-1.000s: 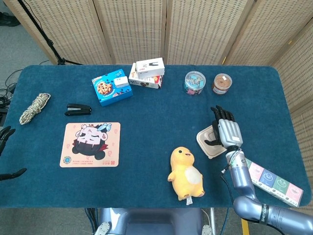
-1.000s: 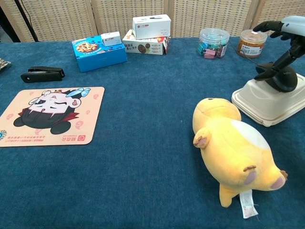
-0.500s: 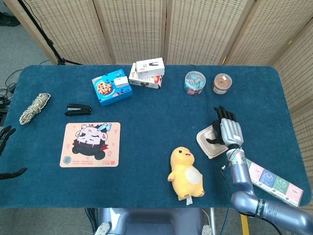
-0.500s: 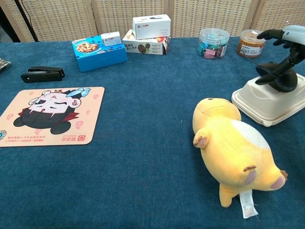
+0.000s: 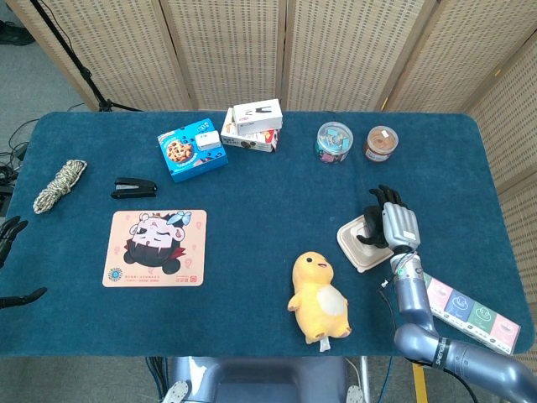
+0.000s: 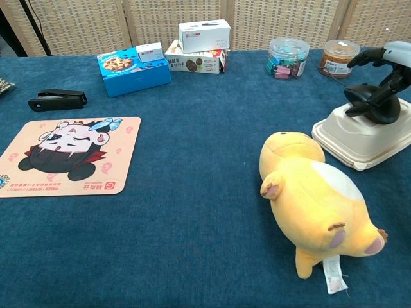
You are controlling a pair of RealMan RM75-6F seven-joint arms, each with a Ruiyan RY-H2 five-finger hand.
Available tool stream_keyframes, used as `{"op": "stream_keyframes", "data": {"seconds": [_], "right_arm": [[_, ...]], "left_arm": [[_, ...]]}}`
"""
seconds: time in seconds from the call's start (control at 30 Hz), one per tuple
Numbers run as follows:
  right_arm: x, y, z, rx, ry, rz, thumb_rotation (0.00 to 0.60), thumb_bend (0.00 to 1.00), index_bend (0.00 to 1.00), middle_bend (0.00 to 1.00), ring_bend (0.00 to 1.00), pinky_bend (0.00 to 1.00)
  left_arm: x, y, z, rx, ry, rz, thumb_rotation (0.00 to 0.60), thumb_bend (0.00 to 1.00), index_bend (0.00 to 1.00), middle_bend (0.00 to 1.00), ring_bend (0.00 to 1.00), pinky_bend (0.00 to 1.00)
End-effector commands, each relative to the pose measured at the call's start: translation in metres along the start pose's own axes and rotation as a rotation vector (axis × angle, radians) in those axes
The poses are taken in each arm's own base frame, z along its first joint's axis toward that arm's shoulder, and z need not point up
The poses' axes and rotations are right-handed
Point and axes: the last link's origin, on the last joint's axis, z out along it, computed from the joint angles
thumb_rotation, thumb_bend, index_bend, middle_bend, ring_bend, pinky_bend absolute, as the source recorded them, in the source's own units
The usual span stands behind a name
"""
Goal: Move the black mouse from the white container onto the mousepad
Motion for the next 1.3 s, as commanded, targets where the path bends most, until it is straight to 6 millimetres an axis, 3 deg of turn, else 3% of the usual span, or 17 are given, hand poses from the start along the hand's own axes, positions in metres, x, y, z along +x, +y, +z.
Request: {"op": "stream_keyframes", "data": {"seconds": [0.03,0.17,0.23,0.53,0.8,1.03,1.3], "right_arm": [[-0.002,0.001,0.001,-0.001,0.004,-0.004,0.600,0.00,0.23,0.16,0.10,0.32],[-0.004,0.004,0.004,-0.008,0.013,-0.007,0.600,0.05,0.28,0.23,0.17,0.43],[-0.006,0.005,0.004,-0.008,0.016,-0.011,0.600,0.14,0.31,0.26,0.19,0.47],[-0.004,0.000,0.001,0.047,0.067,-0.039,0.600,0.43,0.36,0.31,0.24,0.52],[-0.008,-0.012,-0.005,0.089,0.067,-0.048,0.600,0.52,0.38,0.32,0.25,0.53],[-0.022,-0.049,-0.014,0.192,0.042,-0.080,0.600,0.52,0.38,0.33,0.25,0.53],[-0.056,-0.114,-0.025,0.310,-0.021,-0.120,0.600,0.52,0.39,0.33,0.25,0.53]], "left_arm": [[0.000,0.000,0.000,0.000,-0.001,-0.001,0.600,0.00,0.00,0.00,0.00,0.00],[0.000,0.000,0.000,-0.001,-0.001,-0.002,0.600,0.00,0.00,0.00,0.00,0.00],[0.000,0.000,0.000,-0.001,-0.001,-0.003,0.600,0.00,0.00,0.00,0.00,0.00],[0.000,-0.001,0.000,-0.002,-0.003,-0.008,0.600,0.00,0.00,0.00,0.00,0.00],[0.001,-0.001,-0.002,-0.005,-0.001,-0.014,0.600,0.00,0.00,0.00,0.00,0.00],[0.004,-0.002,-0.002,-0.008,-0.001,-0.025,0.600,0.00,0.00,0.00,0.00,0.00],[0.008,-0.007,-0.003,-0.009,-0.001,-0.049,0.600,0.00,0.00,0.00,0.00,0.00]]}}
